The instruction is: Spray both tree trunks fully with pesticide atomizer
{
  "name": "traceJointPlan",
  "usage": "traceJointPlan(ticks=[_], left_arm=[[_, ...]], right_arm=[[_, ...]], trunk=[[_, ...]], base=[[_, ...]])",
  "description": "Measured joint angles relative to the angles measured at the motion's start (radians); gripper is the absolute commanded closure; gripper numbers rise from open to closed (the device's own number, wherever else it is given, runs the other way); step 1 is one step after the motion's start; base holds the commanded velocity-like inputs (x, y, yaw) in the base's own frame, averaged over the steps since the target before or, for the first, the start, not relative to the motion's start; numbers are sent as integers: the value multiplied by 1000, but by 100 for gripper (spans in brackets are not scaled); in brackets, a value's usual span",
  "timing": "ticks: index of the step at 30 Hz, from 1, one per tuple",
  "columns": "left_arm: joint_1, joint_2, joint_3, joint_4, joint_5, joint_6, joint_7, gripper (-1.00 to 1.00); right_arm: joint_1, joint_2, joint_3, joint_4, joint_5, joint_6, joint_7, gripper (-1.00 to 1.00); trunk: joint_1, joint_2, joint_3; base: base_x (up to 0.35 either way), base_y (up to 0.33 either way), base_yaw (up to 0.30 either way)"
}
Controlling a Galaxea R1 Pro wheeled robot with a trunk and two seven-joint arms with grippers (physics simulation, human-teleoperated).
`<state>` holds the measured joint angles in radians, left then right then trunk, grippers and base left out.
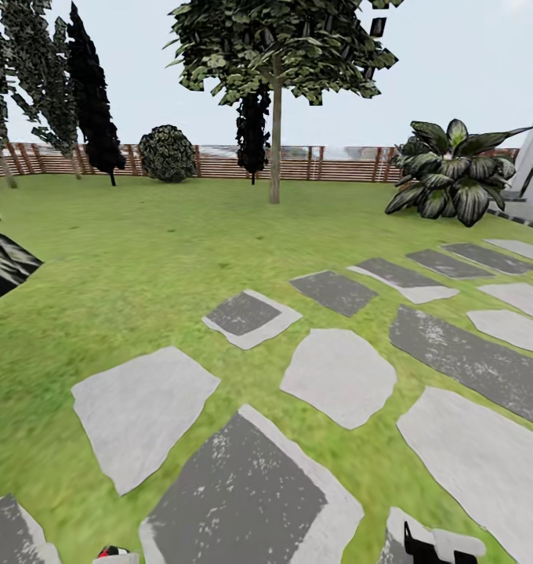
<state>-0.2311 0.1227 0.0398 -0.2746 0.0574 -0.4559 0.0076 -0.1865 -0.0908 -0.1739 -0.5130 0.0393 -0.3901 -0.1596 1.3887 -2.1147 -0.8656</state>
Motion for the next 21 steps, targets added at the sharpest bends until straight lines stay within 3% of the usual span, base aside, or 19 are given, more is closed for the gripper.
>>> traceJointPlan(ticks=[21], left_arm=[[0,1,0,0,0,0,0,100]], right_arm=[[0,0,-1,3,3,2,3,-100]], trunk=[[0,0,0]], base=[[337,0,0]])
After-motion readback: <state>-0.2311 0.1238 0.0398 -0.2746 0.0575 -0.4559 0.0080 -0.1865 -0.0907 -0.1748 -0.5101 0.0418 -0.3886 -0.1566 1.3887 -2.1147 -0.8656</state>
